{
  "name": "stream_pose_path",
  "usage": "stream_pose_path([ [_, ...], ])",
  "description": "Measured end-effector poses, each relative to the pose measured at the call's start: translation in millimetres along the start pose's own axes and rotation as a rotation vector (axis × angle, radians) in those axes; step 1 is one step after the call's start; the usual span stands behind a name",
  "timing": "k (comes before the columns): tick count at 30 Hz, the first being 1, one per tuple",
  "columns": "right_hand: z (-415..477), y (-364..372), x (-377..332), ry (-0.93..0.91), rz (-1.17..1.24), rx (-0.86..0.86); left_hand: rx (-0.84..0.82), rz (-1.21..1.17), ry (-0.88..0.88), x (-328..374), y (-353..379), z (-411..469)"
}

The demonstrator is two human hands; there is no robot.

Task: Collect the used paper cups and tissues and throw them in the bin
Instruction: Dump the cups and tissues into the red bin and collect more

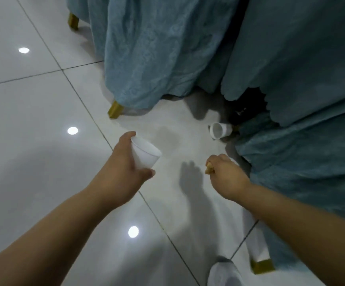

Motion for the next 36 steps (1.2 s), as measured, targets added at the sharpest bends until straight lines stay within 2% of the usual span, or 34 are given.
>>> stream_pose_path([
  [6,60,-2,65,0.211,0.005,0.052,0.034,0.11,-0.022,13,30,35],
  [11,116,-1,80,0.124,-0.248,0.04,0.071,0.116,-0.054,17,53,66],
  [14,145,3,84,0.143,-0.39,-0.019,0.094,0.102,-0.073,14,61,77],
  [20,166,12,93,0.243,-0.425,-0.092,0.115,0.164,-0.129,4,73,80],
  [23,162,5,90,0.259,-0.398,-0.053,0.11,0.179,-0.138,3,74,77],
  [30,117,-13,37,0.004,-0.307,0.116,0.097,0.21,-0.139,-4,57,53],
  [36,59,-14,-7,-0.21,0.046,0.173,0.106,0.191,-0.175,-27,26,15],
])
Point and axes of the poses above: each hand's wrist, its own z-axis towards the middle knuckle, its own y-axis out of the palm, x = y × z, the point moved 7 cm from there along z, towards the middle knuckle, and after that the axes turned 3 degrees about -x, right-handed, at the moved point
